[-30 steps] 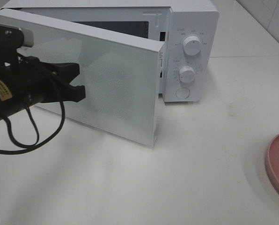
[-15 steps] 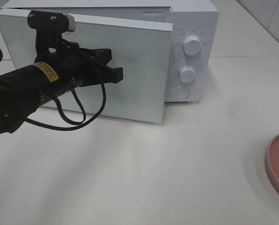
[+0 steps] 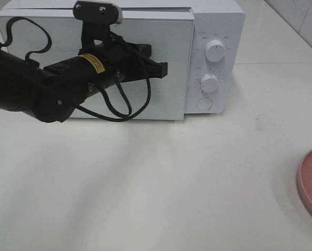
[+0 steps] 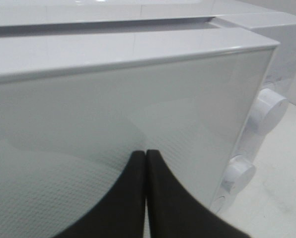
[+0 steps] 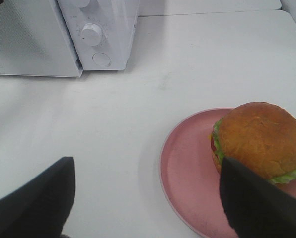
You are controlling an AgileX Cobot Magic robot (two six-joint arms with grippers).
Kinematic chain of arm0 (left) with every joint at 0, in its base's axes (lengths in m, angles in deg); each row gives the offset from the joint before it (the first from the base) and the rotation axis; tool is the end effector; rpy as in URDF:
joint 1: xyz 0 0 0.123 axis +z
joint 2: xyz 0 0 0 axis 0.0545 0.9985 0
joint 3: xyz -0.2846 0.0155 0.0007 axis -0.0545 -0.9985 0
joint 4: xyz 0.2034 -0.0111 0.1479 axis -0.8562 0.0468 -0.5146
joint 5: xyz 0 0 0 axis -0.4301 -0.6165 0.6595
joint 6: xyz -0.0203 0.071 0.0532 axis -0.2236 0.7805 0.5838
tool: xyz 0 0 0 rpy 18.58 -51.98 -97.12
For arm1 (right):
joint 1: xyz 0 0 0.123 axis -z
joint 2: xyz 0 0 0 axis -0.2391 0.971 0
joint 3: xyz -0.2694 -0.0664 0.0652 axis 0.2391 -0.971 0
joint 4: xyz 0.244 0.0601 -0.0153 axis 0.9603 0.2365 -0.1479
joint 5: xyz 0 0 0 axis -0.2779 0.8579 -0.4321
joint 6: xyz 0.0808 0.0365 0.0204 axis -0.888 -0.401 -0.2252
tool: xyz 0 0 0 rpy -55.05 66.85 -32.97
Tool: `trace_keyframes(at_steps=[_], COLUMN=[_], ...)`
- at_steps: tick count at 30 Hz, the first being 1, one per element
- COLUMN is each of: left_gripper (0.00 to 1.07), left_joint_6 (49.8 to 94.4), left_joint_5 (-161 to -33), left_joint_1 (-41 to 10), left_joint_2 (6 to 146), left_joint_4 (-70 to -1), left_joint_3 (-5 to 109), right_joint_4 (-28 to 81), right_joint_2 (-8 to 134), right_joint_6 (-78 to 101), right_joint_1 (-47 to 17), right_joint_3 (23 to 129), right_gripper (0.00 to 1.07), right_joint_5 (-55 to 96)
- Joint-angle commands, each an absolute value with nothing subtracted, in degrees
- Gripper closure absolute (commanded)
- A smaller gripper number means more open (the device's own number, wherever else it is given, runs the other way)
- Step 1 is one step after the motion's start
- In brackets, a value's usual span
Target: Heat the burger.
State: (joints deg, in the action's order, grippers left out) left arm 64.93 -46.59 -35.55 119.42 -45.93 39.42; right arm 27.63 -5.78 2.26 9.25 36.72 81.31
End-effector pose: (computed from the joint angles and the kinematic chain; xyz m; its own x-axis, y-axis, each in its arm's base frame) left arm 0.3237 -0.2536 0.1804 -0.2018 0.0111 -0.9794 0.5675 0.8163 -0.1077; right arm -0.0037 0.0020 0.2822 -0.4042 0.0668 -0.9122 -0.0634 0.9929 0.1008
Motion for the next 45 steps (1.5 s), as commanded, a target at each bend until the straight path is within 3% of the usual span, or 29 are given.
trace_keyframes(at_steps=[1, 9, 12, 21, 32, 35, 36, 37, 38, 39, 40, 41, 45], left_gripper=[1.07, 1.07, 1.07, 1.07, 1.07, 0.9, 0.64, 0.64, 0.47, 0.18, 0.18, 0.05, 0.07], left_joint_6=[65.3, 70.8, 71.0, 71.9, 72.3, 72.3, 72.3, 72.3, 72.3, 72.3, 72.3, 72.3, 72.3], left_joint_5=[-47.2, -48.9, -49.1, -52.4, -65.7, -77.9, -86.2, -86.2, -90.3, -96.6, -96.6, -102.7, -109.3], left_joint_1=[-35.7, -35.7, -35.6, -36.4, -39.7, -39.7, -39.6, -39.6, -39.6, -39.6, -39.6, -39.6, -39.6], left_joint_2=[121.2, 124.2, 125.2, 124.0, 110.8, 107.4, 105.9, 105.9, 105.1, 103.8, 103.8, 102.5, 100.5], left_joint_4=[-43.3, -36.3, -34.8, -37.0, -37.3, -37.3, -37.4, -37.4, -37.5, -37.9, -37.9, -38.0, -38.1], left_joint_3=[43.1, 48.5, 50.0, 49.8, 36.3, 35.1, 35.1, 35.1, 35.1, 35.1, 35.1, 35.1, 35.1], right_joint_4=[27.6, 27.6, 27.6, 27.6, 27.6, 27.6, 27.6, 27.6, 27.6, 27.6, 27.6, 27.6, 27.6], right_joint_2=[-7.2, -7.2, -7.2, -7.2, -7.2, -7.2, -7.2, -7.2, -7.2, -7.2, -7.2, -7.2, -7.2], right_joint_6=[1.8, 1.8, 1.8, 1.8, 1.8, 1.8, 1.8, 1.8, 1.8, 1.8, 1.8, 1.8, 1.8], right_joint_1=[9.5, 9.5, 9.5, 9.5, 9.5, 9.5, 9.5, 9.5, 9.5, 9.5, 9.5, 9.5, 9.5], right_joint_3=[36.6, 36.6, 36.6, 36.6, 36.6, 36.6, 36.6, 36.6, 36.6, 36.6, 36.6, 36.6, 36.6], right_gripper=[0.32, 0.32, 0.32, 0.32, 0.32, 0.32, 0.32, 0.32, 0.32, 0.32, 0.32, 0.32, 0.32], right_joint_5=[80.9, 80.9, 80.9, 80.9, 80.9, 80.9, 80.9, 80.9, 80.9, 80.9, 80.9, 80.9, 80.9])
